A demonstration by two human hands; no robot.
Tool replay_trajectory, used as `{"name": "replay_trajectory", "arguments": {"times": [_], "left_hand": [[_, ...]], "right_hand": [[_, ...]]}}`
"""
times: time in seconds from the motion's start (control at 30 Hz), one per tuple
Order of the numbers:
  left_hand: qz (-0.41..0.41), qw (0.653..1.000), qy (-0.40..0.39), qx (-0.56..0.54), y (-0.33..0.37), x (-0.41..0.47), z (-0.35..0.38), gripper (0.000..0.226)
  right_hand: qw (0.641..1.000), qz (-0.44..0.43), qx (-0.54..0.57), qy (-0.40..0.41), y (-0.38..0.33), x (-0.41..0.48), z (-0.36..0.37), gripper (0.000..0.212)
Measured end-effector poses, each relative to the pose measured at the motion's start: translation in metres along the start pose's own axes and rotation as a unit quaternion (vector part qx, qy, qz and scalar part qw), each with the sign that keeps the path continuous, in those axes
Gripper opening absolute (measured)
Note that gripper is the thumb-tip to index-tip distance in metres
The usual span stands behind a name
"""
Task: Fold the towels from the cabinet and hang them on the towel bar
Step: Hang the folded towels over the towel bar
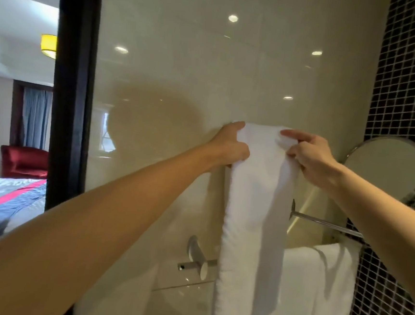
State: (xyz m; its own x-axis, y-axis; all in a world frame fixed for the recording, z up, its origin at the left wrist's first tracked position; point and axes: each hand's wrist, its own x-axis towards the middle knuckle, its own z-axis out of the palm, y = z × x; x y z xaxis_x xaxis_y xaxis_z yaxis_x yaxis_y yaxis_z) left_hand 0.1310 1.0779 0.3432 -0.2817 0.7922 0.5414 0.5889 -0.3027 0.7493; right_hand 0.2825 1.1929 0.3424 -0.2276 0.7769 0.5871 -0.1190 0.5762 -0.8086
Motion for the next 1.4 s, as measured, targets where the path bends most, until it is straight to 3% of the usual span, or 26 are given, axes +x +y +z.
{"name": "replay_trajectory", "arguments": {"times": [0.1, 0.23, 0.33, 0.4, 0.43, 0.5, 0.6, 0.67, 0.73, 0.83, 0.97, 1.1, 1.2, 1.4], "left_hand": [[-0.03, 0.999, -0.026, -0.001, -0.023, -0.01, 0.011, 0.081], [-0.066, 0.997, -0.046, -0.013, -0.049, -0.025, 0.021, 0.079], [-0.108, 0.991, -0.058, -0.054, -0.061, -0.033, 0.028, 0.076], [-0.139, 0.985, -0.076, -0.073, -0.068, -0.04, 0.032, 0.073], [-0.153, 0.981, -0.086, -0.08, -0.071, -0.044, 0.034, 0.07], [-0.173, 0.976, -0.093, -0.096, -0.079, -0.052, 0.036, 0.062], [-0.207, 0.969, -0.077, -0.114, -0.095, -0.062, 0.034, 0.047], [-0.225, 0.969, -0.06, -0.082, -0.108, -0.068, 0.032, 0.03], [-0.238, 0.969, -0.052, -0.031, -0.119, -0.072, 0.029, 0.01], [-0.24, 0.969, -0.057, 0.008, -0.128, -0.076, 0.028, 0.011], [-0.239, 0.969, -0.063, 0.027, -0.133, -0.076, 0.03, 0.021], [-0.189, 0.968, -0.071, 0.151, -0.14, -0.076, 0.031, 0.023], [-0.155, 0.96, -0.099, 0.209, -0.143, -0.081, 0.035, 0.021], [-0.077, 0.93, -0.13, 0.336, -0.154, -0.087, 0.042, 0.017]], "right_hand": [[0.998, 0.051, -0.023, -0.009, 0.029, -0.003, 0.001, 0.05], [0.992, 0.109, -0.062, -0.012, 0.055, -0.007, 0.002, 0.047], [0.982, 0.161, -0.093, -0.015, 0.072, -0.006, 0.003, 0.038], [0.971, 0.208, -0.115, -0.028, 0.083, -0.007, 0.007, 0.015], [0.963, 0.23, -0.132, -0.043, 0.087, -0.01, 0.009, 0.014], [0.951, 0.26, -0.153, -0.076, 0.097, -0.014, 0.011, 0.027], [0.938, 0.284, -0.158, -0.12, 0.107, -0.027, 0.015, 0.018], [0.927, 0.311, -0.166, -0.129, 0.111, -0.037, 0.016, 0.01], [0.917, 0.33, -0.168, -0.146, 0.114, -0.046, 0.018, 0.015], [0.91, 0.324, -0.198, -0.165, 0.119, -0.058, 0.02, 0.028], [0.913, 0.32, -0.211, -0.138, 0.132, -0.068, 0.021, 0.022], [0.914, 0.329, -0.205, -0.12, 0.139, -0.078, 0.02, 0.011], [0.917, 0.31, -0.222, -0.115, 0.142, -0.083, 0.02, 0.021], [0.918, 0.28, -0.258, -0.112, 0.148, -0.088, 0.023, 0.02]]}}
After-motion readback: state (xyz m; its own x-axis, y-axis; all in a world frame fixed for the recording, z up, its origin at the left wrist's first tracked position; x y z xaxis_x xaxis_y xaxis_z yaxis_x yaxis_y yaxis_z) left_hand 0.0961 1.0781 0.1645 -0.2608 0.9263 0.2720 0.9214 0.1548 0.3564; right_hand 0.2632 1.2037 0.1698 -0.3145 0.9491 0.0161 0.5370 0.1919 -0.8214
